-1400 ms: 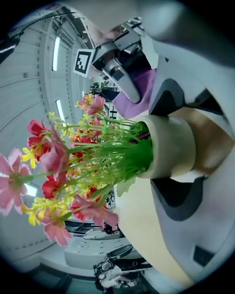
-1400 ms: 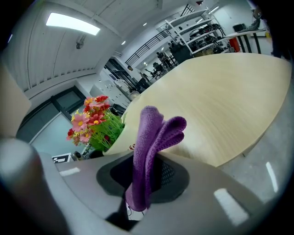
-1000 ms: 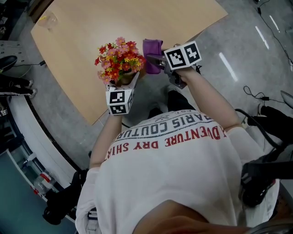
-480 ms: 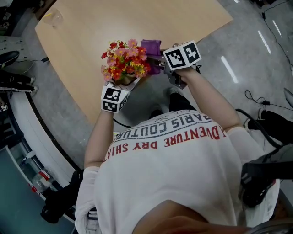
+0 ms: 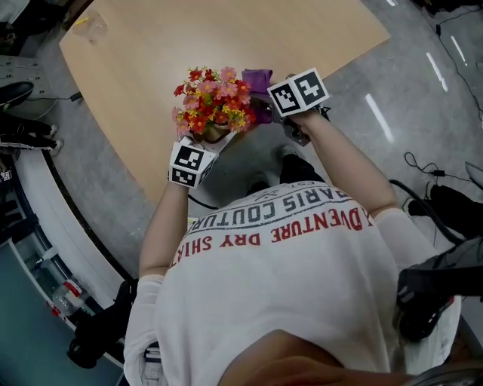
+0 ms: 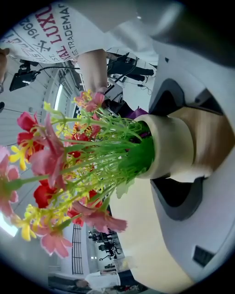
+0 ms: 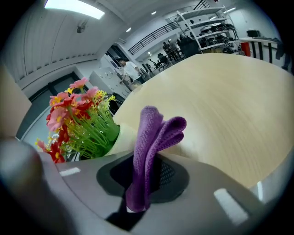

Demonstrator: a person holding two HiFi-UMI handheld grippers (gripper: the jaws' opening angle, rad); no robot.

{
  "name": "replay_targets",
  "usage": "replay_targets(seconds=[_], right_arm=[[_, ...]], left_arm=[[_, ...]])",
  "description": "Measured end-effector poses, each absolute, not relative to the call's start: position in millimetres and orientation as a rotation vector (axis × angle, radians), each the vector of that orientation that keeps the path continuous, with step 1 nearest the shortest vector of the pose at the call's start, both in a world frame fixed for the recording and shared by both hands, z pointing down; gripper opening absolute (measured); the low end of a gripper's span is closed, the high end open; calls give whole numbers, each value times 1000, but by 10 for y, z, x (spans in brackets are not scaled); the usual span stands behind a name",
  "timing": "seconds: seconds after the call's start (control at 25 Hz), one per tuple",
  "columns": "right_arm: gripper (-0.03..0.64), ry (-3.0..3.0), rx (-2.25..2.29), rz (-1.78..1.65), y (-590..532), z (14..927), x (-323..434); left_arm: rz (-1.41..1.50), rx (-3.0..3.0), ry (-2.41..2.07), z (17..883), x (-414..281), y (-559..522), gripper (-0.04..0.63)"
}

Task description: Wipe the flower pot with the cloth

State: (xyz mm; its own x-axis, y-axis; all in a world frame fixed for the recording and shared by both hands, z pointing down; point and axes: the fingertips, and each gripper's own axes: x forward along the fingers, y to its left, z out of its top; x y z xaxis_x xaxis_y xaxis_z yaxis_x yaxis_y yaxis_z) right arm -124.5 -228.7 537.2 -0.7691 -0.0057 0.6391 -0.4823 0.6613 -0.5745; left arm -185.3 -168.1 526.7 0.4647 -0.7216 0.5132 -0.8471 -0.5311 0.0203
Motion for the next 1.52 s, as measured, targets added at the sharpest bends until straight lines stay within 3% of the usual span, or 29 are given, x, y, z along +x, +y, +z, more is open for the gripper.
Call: replay_targets(seconds=[0.44,0.72,0.76,0.96,1.52], right_arm=[[57,-2393,506,1056,-2285,5174,-1070],[57,-2533,554,905,-1808,4566,-711],[57,-2559,534,881,-1705,4484,-688],[57,-2675,356,712,-851,4026,-647],[57,-2745,126,438,1777,3674,394]], left_arm=[[691,2507,-1403,5210,-1984,-1580,436],[334,2278,-1511,4914,-2414,-1092,434],[308,2258,-1509,4873,-2401,-1014,420],[260,2295,-1488,4502,-2141,-355,2],[106,2415,-1354,3405,-246,1708,2]])
